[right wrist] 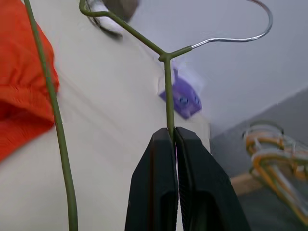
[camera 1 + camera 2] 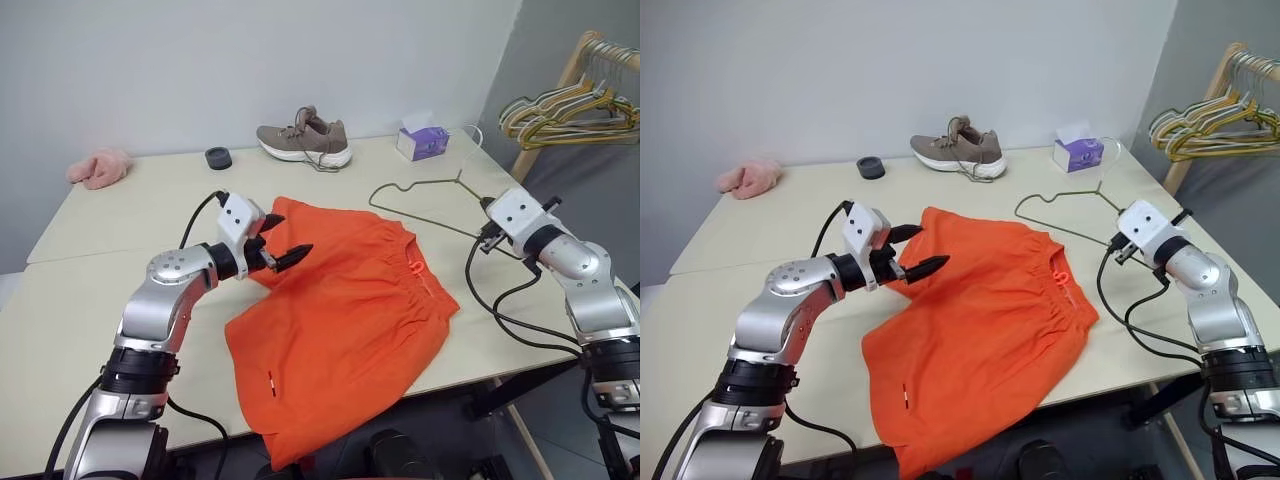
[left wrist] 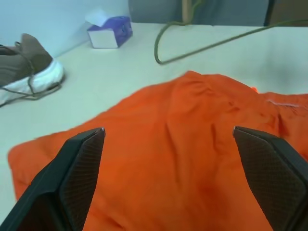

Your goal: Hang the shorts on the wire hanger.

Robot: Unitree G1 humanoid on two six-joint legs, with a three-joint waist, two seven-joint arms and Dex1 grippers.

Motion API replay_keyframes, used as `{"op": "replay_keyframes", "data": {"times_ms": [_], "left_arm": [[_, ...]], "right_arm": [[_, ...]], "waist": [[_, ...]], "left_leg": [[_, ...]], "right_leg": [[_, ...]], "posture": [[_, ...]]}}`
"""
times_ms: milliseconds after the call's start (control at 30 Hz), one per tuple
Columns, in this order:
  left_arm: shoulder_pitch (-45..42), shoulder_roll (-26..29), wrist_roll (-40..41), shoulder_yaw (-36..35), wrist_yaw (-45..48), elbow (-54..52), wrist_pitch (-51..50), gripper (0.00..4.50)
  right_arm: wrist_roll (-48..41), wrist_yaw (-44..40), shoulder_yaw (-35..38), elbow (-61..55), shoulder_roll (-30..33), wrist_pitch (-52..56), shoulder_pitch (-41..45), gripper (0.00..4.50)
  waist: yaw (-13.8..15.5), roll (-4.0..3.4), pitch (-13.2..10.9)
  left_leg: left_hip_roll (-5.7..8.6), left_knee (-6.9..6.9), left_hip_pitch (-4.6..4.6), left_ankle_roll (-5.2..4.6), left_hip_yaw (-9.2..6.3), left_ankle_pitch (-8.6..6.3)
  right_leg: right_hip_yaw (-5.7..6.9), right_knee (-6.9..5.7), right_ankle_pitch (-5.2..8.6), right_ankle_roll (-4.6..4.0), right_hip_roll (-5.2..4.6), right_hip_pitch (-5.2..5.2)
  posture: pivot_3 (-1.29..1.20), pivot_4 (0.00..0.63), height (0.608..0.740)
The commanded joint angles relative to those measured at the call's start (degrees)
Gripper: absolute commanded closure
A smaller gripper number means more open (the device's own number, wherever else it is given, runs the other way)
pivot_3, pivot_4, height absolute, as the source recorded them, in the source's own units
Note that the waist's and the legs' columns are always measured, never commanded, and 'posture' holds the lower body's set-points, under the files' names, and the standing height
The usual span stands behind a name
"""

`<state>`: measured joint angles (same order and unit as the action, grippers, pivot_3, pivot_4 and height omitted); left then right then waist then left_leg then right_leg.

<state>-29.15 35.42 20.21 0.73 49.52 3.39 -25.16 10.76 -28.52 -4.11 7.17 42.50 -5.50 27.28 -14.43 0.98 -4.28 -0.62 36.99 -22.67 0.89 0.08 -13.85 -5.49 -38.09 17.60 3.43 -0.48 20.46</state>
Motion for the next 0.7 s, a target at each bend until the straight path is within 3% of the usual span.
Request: {"op": "replay_keyframes", "data": {"times_ms": [33,267,467,700], "left_arm": [[-3.43,4.03,-0.81,1.01,6.13,2.53,-0.58,0.01],[-7.17,6.18,-2.86,4.65,13.5,7.48,-1.52,0.01],[-5.3,7.91,-2.2,8.11,21.04,4.68,-5.12,0.01],[-6.61,6.01,-3.84,8.19,21.38,7.36,-2.47,0.01]], "right_arm": [[2.63,-1.91,-2.63,-5.65,1.5,-11.89,1.09,4.5],[2.45,-4.23,-5.04,-5.09,0.39,-22.68,4.57,4.5],[1.65,-5.69,-5.97,-5.25,-1.36,-24.76,7.11,4.5],[0.76,-7.41,-6.15,-6.68,-3.16,-25.52,6.81,4.5]], "waist": [[-0.38,0.0,0.0],[-0.49,0.01,0.0],[-0.69,0.01,0.0],[-0.83,0.01,0.0]], "left_leg": [[-0.04,-0.01,-0.03,0.0,0.0,0.0],[0.02,0.03,-0.06,0.0,0.0,0.0],[-0.02,0.02,-0.05,0.0,-0.1,0.0],[0.0,0.08,-0.04,0.0,-0.11,0.01]], "right_leg": [[0.0,-0.01,0.0,0.0,0.05,0.06],[0.03,0.0,-0.15,-0.25,-0.03,0.05],[0.1,-0.08,-0.16,-0.28,-0.03,0.05],[0.09,-0.17,-0.17,-0.29,-0.04,0.05]], "posture": [[-0.24,0.033,0.74],[-0.25,0.032,0.74],[-0.26,0.032,0.74],[-0.26,0.032,0.74]]}}
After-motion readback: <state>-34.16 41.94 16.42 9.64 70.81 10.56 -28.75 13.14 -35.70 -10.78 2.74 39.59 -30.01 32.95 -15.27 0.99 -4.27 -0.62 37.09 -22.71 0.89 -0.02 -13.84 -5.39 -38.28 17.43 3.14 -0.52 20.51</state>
